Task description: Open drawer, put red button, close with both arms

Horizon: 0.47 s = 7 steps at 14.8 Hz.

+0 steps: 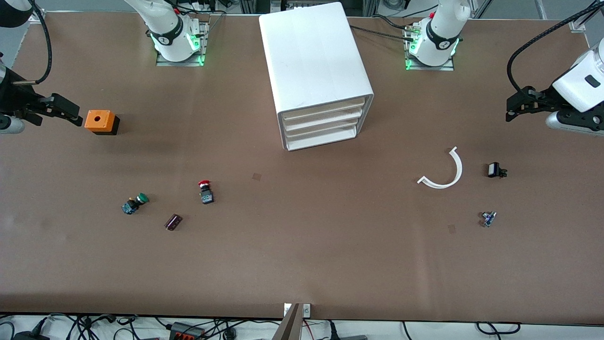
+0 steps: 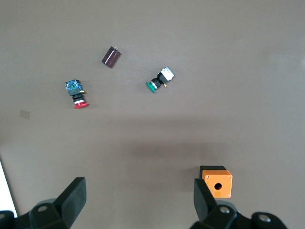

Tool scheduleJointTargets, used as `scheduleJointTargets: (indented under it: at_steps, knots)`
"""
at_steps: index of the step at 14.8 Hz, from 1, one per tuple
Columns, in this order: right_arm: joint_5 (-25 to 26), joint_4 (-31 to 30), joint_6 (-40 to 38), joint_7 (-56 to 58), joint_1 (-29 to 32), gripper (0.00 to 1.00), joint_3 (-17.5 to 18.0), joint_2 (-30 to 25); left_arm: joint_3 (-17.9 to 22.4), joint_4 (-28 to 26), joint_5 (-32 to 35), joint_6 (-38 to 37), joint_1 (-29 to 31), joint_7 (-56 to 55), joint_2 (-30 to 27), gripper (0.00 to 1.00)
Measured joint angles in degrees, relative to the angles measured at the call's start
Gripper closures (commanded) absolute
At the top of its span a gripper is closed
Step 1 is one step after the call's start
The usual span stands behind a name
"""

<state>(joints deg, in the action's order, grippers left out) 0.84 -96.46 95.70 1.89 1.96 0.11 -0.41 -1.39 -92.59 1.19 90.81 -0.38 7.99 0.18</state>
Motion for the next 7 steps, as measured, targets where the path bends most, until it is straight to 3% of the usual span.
scheduleJointTargets:
  at_steps: [7]
  knots:
    - [0.00,0.00,0.03,0.00,0.00,0.00,0.00,0.01,0.00,0.52,0.00,-0.45,0.03,0.00,0.36,0.00]
